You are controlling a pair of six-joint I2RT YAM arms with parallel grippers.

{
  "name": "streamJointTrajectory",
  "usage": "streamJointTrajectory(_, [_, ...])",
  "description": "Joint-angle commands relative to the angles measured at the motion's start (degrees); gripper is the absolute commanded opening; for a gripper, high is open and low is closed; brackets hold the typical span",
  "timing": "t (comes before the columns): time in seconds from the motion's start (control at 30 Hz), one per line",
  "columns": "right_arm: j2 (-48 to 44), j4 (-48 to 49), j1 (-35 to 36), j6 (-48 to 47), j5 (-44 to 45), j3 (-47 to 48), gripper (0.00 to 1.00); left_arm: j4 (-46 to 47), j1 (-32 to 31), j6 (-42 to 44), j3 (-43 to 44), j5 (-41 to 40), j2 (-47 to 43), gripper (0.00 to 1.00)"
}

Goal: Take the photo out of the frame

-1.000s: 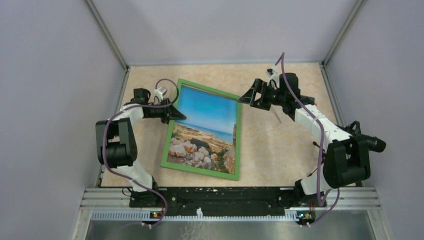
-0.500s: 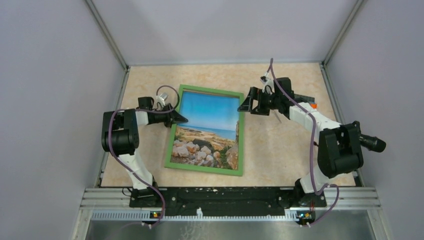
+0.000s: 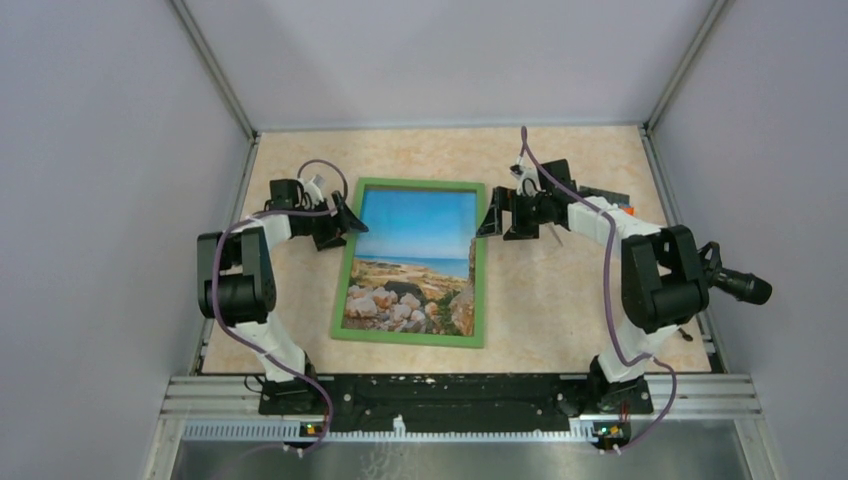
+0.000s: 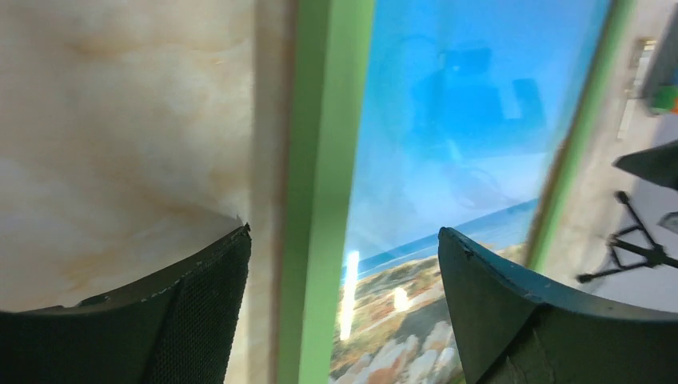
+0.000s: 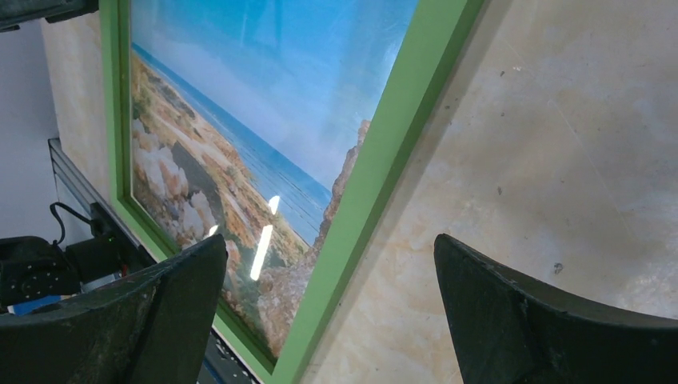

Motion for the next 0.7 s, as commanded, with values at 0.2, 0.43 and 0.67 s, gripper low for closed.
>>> streamJointTrajectory(0.2, [1.16,-0.63,0.57,-2.75,0.40,2.90,0.99,-17.20,-0.67,21.63,3.82,-20.58,-7.98,0.91])
streamJointTrajectory(0.43, [-3.56,-0.21,1.96,-6.57,2.23,1.37,0.99,-26.22,-0.65,36.32,9.92,-21.03,-12.24,0.99])
streamJointTrajectory(0.67, [-13.12,1.13,2.00,-13.21,3.99,0.35,0.99,-24.43,-0.70,35.48,10.78,-23.54,-23.23,0.99])
